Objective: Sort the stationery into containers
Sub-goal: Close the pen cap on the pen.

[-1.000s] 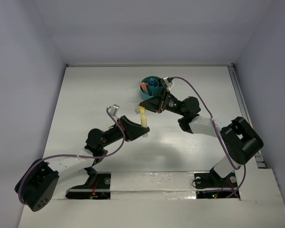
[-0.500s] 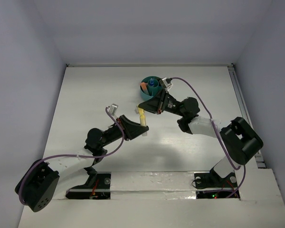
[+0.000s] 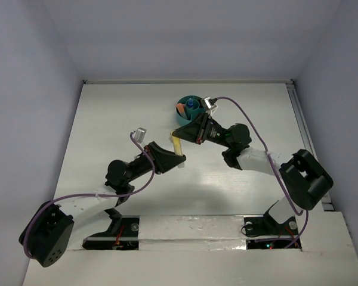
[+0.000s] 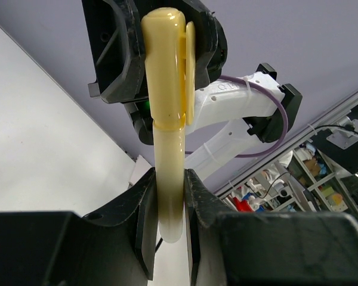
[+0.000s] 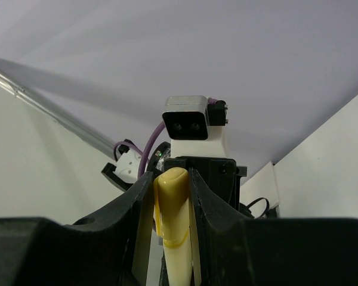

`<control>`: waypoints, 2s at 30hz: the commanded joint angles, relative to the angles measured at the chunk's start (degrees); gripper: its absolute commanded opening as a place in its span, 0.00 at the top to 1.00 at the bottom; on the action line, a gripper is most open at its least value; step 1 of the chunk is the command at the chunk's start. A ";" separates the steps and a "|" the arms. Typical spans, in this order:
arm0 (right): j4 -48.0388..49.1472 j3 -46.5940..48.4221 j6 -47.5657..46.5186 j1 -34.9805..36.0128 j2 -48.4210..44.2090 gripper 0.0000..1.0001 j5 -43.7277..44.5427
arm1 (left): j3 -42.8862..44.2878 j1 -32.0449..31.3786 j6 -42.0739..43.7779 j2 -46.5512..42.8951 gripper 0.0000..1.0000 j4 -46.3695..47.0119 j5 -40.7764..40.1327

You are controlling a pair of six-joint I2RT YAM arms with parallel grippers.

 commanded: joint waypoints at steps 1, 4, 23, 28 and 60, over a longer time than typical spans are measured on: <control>24.42 -0.43 -2.24 2.54 -2.32 1.00 -1.69 | 3.57 0.85 -0.49 -1.91 1.00 15.89 -0.29; 24.42 -0.51 -3.47 3.08 -2.94 1.00 -1.77 | 4.10 1.37 -0.67 -2.52 1.00 16.60 -0.72; 24.33 -4.73 -6.29 4.83 -5.31 1.00 -3.18 | 7.88 3.57 0.74 -9.11 1.00 13.18 -0.90; 24.24 -5.70 -3.91 4.83 -3.73 1.00 -4.76 | 8.93 4.09 2.05 -10.61 1.00 9.84 -0.46; -22.96 -14.31 -32.74 13.09 -13.13 1.00 4.29 | 14.56 12.54 -5.06 -3.05 1.00 13.87 6.22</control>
